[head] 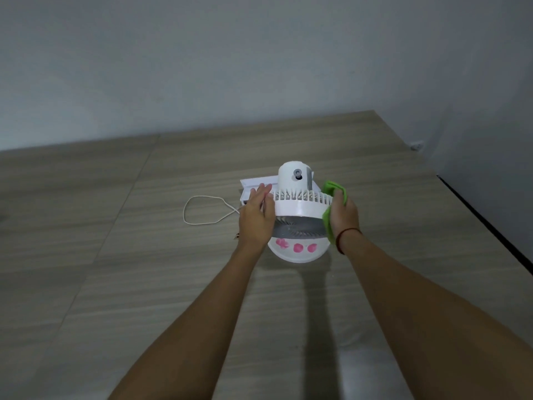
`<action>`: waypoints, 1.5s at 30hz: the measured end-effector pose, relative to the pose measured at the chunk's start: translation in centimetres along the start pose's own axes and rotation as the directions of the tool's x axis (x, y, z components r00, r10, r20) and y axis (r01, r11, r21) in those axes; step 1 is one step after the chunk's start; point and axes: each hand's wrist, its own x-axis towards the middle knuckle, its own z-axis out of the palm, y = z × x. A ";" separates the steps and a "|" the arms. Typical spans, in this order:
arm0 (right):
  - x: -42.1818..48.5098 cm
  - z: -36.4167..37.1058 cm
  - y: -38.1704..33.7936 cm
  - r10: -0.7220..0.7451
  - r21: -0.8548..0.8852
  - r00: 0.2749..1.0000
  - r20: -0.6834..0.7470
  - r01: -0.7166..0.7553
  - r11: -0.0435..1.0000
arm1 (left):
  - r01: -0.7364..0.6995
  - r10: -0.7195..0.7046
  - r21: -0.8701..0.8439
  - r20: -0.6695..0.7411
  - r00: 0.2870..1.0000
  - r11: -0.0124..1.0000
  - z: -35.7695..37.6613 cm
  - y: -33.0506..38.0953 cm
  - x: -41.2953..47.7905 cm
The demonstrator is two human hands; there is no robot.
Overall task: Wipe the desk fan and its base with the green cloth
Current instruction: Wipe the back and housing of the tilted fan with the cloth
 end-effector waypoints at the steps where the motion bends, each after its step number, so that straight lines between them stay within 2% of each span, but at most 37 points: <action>1: 0.6 -0.4 0.3 0.098 0.072 0.995 0.018 -0.099 0.993 | -0.006 0.006 -0.001 0.000 1.000 1.000 0.1 -0.1 0.0; 3: 1.3 -1.2 1.2 0.287 0.155 0.953 0.100 -0.300 0.941 | -0.008 0.008 -0.009 0.003 1.000 1.000 0.1 -0.4 0.1; 5: 1.6 -1.6 1.9 0.401 0.194 0.904 0.148 -0.424 0.884 | -0.009 0.009 -0.011 0.018 1.000 1.000 -0.1 -0.6 0.2; 8: 1.4 -1.0 1.5 0.396 0.322 0.917 0.055 -0.391 0.862 | 0.004 -0.004 -0.003 0.039 0.999 1.000 -0.3 -0.5 0.3; 10: 1.0 -0.4 0.1 0.298 0.339 0.954 -0.034 -0.270 0.901 | 0.019 -0.019 -0.001 0.041 0.999 1.000 -0.5 -0.3 0.3; 11: 0.7 -0.1 -0.5 0.225 0.275 0.971 -0.079 -0.196 0.941 | 0.022 -0.022 0.004 0.045 0.999 1.000 -0.5 -0.2 0.3; 13: 0.2 0.7 -1.3 0.093 0.072 0.982 -0.166 -0.082 0.994 | 0.023 -0.024 0.004 0.050 0.998 1.000 -0.3 0.3 0.3; 15: -0.6 1.9 -2.2 -0.040 -0.185 0.978 -0.204 0.001 0.983 | 0.037 -0.036 -0.016 0.033 0.999 0.999 0.0 0.9 0.2; 17: -1.2 3.2 -3.0 -0.201 -0.357 0.969 -0.145 0.138 0.924 | 0.058 -0.058 -0.039 0.013 0.998 0.998 0.3 1.1 0.0; 19: -1.6 3.9 -3.5 -0.313 -0.444 0.949 -0.042 0.263 0.856 | 0.065 -0.065 -0.045 -0.009 0.998 0.997 0.2 0.9 -0.1; 22: -1.2 3.0 -2.8 -0.358 -0.494 0.934 0.007 0.314 0.811 | 0.041 -0.041 -0.024 -0.009 0.999 0.999 0.2 0.4 -0.2; 24: -0.5 2.2 -2.3 -0.311 -0.447 0.947 -0.074 0.247 0.859 | 0.012 -0.012 0.025 -0.006 1.000 1.000 0.5 0.3 -0.3; 26: 0.4 1.7 -2.0 -0.209 -0.330 0.969 -0.132 0.156 0.931 | 0.003 -0.001 0.061 -0.027 1.000 0.998 0.9 0.2 -0.2; 29: 1.7 0.5 -1.0 0.070 0.014 0.993 -0.093 -0.069 0.997 | 0.016 -0.013 0.052 -0.063 0.998 0.998 0.9 -0.2 -0.1; 32: 2.8 -0.8 1.4 0.369 0.241 0.926 0.075 -0.376 0.895 | -0.017 0.019 0.063 -0.041 0.999 0.998 0.6 -0.6 0.1; 34: 3.1 -1.1 3.2 0.423 0.311 0.892 0.156 -0.451 0.837 | -0.033 0.035 0.062 -0.025 0.999 0.998 0.5 -0.6 0.2; 37: 3.0 -1.0 4.3 0.433 0.389 0.874 0.219 -0.486 0.783 | -0.027 0.028 0.061 -0.016 0.999 0.998 0.3 -0.8 0.1; 40: 2.7 -0.8 2.8 0.437 0.352 0.888 0.144 -0.459 0.816 | -0.002 0.003 0.025 -0.044 0.999 1.000 0.1 -0.7 -0.2; 43: 2.4 -0.4 0.0 0.314 0.313 0.950 0.008 -0.300 0.901 | 0.018 -0.017 0.018 -0.045 0.999 1.000 0.2 0.0 0.0; 45: 2.1 0.2 -1.2 0.163 0.184 0.983 -0.080 -0.146 0.972 | 0.029 -0.028 0.025 -0.036 0.999 0.999 0.5 0.5 0.2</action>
